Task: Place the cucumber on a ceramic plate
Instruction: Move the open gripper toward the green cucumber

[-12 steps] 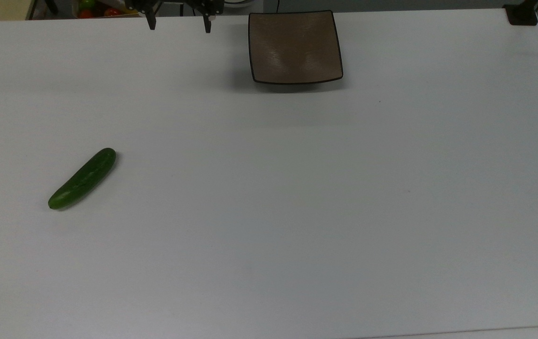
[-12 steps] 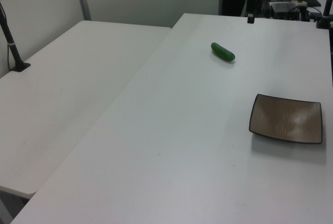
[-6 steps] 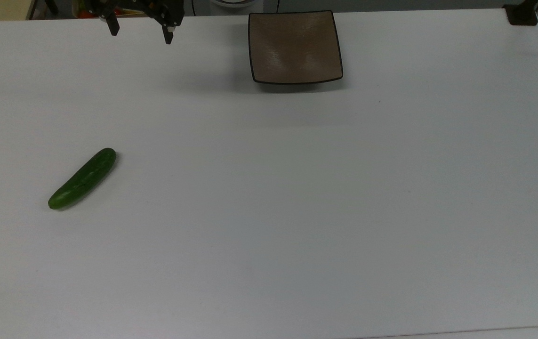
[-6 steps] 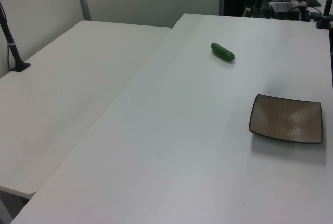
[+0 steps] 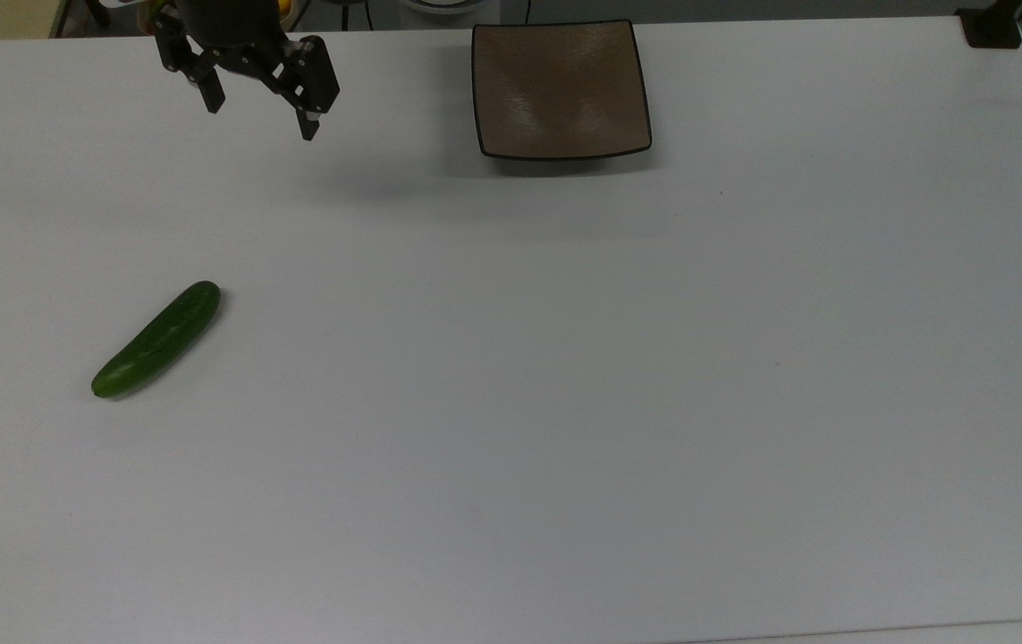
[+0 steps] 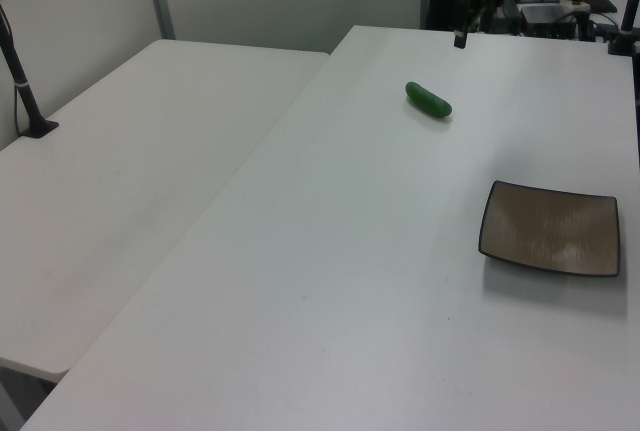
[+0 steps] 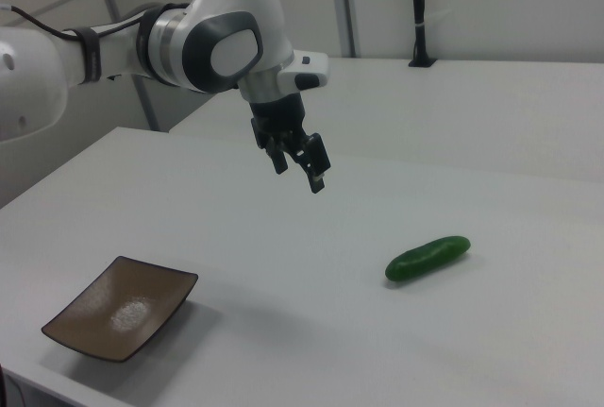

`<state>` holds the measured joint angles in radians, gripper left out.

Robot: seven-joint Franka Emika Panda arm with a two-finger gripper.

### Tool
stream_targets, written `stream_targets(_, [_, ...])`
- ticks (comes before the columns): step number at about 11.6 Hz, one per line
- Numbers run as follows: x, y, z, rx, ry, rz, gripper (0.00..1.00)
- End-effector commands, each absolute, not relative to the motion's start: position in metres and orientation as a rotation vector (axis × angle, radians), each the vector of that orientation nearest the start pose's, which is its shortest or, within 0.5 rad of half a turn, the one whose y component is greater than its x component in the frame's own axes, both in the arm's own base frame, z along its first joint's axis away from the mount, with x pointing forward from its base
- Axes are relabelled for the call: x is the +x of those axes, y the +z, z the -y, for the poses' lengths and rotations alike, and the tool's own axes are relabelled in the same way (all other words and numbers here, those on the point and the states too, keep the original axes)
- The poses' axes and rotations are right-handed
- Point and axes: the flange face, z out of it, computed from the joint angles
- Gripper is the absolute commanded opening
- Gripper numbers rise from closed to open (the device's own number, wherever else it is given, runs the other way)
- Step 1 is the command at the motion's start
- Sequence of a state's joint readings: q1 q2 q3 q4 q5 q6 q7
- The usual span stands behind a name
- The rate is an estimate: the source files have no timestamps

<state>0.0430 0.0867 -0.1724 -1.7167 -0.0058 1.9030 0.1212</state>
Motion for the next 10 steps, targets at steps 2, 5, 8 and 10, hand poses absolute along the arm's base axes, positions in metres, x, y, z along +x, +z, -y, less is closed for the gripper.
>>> stream_targets(2, [0.604,0.526,0.072,-3.119,-0.19,-0.49,1.0])
stream_targets(5, [0.606,0.519,0.073,-3.12,-0.179,-0.502,1.0])
stream_targets(8, [0.614,0.509,0.071,-3.108,-0.192,-0.552,1.0])
stream_targets(10, [0.618,0.5,0.066,-3.1,-0.196,-0.598,1.0])
